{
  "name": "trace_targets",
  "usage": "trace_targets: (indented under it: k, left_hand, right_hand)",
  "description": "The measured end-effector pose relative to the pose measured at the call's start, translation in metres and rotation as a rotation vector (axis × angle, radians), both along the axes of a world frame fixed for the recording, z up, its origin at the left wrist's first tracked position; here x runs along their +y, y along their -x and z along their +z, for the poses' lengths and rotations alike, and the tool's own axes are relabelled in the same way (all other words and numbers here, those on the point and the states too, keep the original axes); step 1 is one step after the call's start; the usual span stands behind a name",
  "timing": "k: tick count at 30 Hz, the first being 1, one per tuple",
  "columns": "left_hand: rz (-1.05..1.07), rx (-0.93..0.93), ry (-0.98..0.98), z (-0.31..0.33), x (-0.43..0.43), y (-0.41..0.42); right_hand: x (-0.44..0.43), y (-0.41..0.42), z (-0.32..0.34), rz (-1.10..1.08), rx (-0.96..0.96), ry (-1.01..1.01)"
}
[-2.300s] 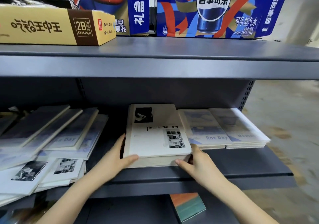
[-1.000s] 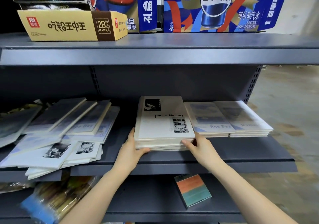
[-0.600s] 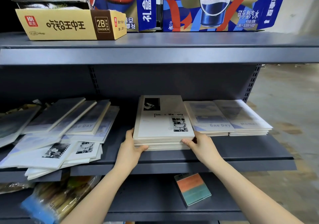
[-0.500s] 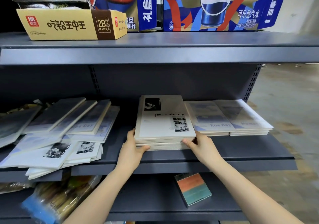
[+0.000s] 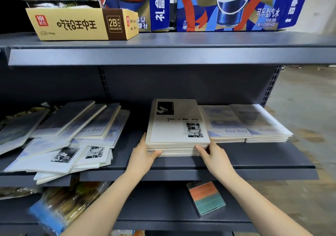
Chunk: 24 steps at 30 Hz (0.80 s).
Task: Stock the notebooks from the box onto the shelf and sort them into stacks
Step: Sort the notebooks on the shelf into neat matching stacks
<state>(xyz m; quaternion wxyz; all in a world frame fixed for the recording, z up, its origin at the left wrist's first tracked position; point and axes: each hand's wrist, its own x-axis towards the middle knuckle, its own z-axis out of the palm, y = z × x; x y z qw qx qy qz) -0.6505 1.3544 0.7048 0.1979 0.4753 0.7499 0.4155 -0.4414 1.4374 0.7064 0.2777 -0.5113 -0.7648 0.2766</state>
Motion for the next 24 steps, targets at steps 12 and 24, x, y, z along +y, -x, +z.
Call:
trace_targets:
  k: [12, 24]
  left_hand:
    - [0.055, -0.070, -0.033, -0.003, 0.001, -0.001]
    - [0.079, 0.170, 0.090, -0.009, 0.000, 0.011]
  right_hand:
    - [0.005, -0.004, 0.012, 0.081, -0.146, -0.001]
    - [0.012, -0.005, -0.001, 0.050, -0.111, -0.011]
